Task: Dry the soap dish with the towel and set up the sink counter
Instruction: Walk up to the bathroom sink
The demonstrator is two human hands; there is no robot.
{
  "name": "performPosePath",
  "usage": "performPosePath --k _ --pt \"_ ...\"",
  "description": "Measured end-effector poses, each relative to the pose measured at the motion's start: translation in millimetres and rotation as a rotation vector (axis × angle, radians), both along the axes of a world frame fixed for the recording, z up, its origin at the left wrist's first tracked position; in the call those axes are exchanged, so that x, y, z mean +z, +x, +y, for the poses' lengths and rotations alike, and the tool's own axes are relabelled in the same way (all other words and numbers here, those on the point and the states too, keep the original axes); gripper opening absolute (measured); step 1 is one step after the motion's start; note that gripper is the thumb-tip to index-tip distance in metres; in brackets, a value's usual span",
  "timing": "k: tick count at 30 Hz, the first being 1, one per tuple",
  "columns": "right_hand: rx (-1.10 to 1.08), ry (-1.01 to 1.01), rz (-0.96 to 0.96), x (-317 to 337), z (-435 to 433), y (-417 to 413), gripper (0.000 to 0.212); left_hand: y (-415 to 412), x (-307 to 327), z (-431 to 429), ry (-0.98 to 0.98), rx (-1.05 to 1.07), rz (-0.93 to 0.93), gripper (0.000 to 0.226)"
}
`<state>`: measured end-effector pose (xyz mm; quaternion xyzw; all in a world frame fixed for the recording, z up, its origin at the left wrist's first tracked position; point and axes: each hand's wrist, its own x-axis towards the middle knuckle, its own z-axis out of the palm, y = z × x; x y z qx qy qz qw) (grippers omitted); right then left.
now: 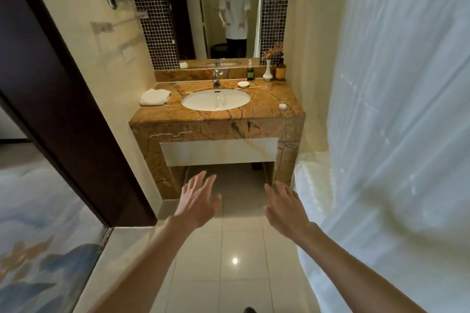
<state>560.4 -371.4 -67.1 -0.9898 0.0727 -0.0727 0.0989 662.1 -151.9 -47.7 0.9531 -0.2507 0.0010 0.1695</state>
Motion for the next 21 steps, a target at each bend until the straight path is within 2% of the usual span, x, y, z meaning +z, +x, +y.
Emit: performPosePath --k 6,11,18,21 --pt "-0.035 0.037 0.027 -1 -44 104 0.058 107 18 -48 0.042 -0.008 -0.029 0.061" --pt "-0.017 -0.035 -0.004 11 -77 180 0.052 179 27 -86 0.030 -0.006 -0.042 0.059" --pt "-0.019 0.010 -0.045 20 -109 268 0.043 269 27 -127 0.004 0.023 -0.005 0.065" --pt "-0.016 0.011 -0.048 15 -125 306 0.046 306 23 -148 -0.019 0.001 -0.002 0.066"
